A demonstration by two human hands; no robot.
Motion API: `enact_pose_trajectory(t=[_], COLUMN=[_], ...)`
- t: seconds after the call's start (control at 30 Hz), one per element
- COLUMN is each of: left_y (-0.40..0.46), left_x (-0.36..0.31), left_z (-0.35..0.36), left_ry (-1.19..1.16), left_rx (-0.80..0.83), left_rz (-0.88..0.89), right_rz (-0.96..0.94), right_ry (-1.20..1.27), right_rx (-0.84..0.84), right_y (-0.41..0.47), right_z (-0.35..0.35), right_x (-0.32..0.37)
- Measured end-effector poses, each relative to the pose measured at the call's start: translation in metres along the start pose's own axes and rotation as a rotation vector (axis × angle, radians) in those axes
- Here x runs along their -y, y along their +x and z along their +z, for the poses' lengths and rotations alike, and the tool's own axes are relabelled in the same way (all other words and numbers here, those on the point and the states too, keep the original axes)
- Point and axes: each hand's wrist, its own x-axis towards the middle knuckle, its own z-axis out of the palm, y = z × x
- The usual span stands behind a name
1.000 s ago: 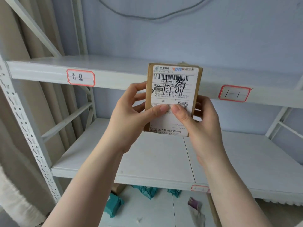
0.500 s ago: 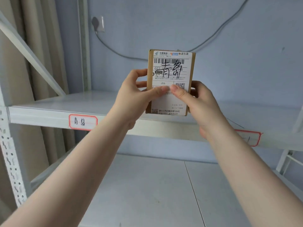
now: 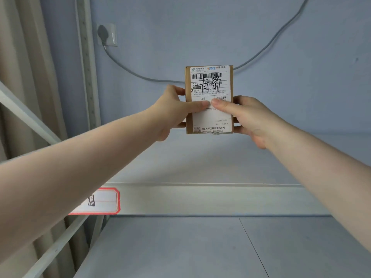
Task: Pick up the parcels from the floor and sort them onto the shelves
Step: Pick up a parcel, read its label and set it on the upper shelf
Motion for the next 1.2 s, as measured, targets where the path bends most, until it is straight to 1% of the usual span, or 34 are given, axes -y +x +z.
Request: enact_pose_trajectory(t=[0.23,0.5,0.6,0.77,1.03,1.2], left_y=[0.044,0.080,0.092,0.102,0.123,0.129], left_x=[0.014,0.028,0.034,0.043,0.057,0.068], left_z=[0.002,0.019,0.025,0.034,0.041,0.033], left_ry=[0.069,0.158,0.144,0.120,0.177,0.132], left_rx=[0.047,-0.056,-0.041,-0.003,-0.023,0.033], left_rz=[-0.064,-0.190,-0.246,-0.276,-0.331,-0.345], right_rz=[0.118,0.244,0.284,0.329,0.369,0.380], right_ry=[-0.062,-0.098,-0.116,-0.127,-0.108,-0.065], right_rx=[0.022,0.073,0.077,0.081,0.068,0.100], right_y=[0.047,0.082,0.090,0.098,0.106,0.109], right_z=[0.006,0.003,0.001,-0.002,-0.002,-0.005], right_x=[-0.020,-0.036,-0.044,-0.056,-0.074,-0.080])
